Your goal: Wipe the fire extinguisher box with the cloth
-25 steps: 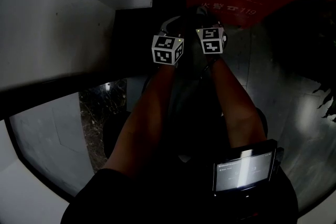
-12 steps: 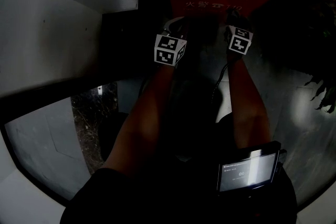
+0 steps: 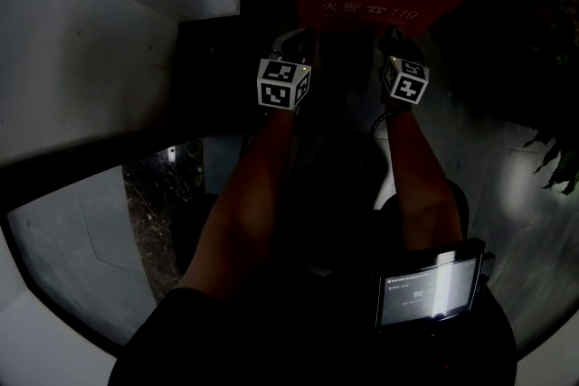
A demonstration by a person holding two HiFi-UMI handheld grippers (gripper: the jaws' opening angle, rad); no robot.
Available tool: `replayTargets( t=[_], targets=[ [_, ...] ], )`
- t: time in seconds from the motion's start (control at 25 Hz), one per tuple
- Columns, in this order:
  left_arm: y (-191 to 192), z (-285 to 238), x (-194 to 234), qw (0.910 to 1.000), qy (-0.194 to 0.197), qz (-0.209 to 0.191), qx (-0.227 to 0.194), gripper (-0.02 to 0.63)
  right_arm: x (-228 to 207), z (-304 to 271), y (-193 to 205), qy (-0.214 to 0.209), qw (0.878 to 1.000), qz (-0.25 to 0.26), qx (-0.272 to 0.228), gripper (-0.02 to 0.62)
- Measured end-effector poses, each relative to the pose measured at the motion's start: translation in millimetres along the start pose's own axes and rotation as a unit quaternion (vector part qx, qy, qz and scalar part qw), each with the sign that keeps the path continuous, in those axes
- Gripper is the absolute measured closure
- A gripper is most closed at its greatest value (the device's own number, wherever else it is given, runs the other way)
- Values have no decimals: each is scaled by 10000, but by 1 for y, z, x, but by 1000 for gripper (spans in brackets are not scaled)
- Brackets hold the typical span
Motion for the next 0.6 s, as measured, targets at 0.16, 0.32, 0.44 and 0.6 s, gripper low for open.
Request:
replayTargets(
  t=[0.16,0.32,0.44,0.6],
  targets=[
    [-2,4,19,9999,-73,-90,94,611,67,-19,-8,-1101,9931,400,-94,561],
    [-5,8,42,9995,-233,-162,141,611,123,-32,-20,-1656,9817,923,-173,560],
    [-7,8,51,9990,-273,-277,198,611,152,-45,-23,-1978,9739,1097,-180,560],
    [-3,14,50,9981,-145,-488,343,611,174,-59,-23,-2006,9751,942,-125,560]
  ],
)
Point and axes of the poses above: the fingertips, and each gripper's own axes: z backward along the fingers, x to its left, y out of its underside, the point moved 10 cm from there along z, backward along the fingers, and after that the axes turned 10 degrees about z, right-handed, at the moved point
